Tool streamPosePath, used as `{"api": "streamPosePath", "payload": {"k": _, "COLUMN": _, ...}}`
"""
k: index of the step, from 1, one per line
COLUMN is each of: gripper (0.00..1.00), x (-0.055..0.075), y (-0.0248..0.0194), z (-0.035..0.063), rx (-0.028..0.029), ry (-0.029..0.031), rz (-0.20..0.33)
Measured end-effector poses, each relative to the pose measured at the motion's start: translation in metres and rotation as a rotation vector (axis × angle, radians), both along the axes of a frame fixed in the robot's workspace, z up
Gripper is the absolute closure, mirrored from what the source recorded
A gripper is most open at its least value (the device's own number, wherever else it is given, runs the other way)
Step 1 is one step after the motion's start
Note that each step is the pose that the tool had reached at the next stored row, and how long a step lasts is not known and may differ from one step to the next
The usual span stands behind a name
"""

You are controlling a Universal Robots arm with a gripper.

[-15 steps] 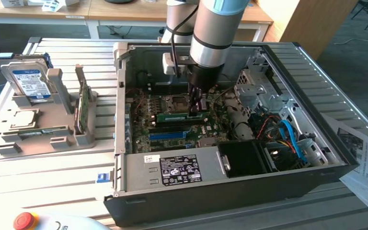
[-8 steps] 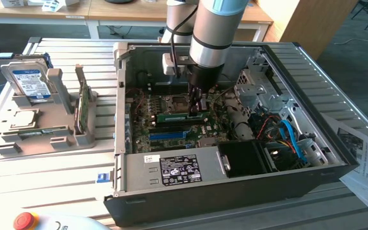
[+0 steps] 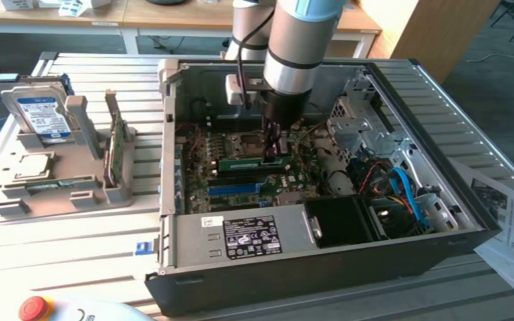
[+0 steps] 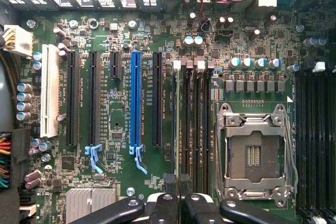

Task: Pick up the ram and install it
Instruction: 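Insert the ram into the slot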

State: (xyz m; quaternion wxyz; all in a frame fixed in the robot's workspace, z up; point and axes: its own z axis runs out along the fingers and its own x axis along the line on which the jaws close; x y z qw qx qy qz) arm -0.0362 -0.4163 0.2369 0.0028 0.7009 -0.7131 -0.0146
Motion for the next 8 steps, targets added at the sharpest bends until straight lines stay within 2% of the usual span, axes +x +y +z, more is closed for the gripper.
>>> {"api": "streamPosePath", "payload": {"k": 8, "gripper": 0.89, "x": -0.0009, "y": 0.0, "z": 0.0, "rx": 0.0, "ry": 0.0, "rz": 0.0}}
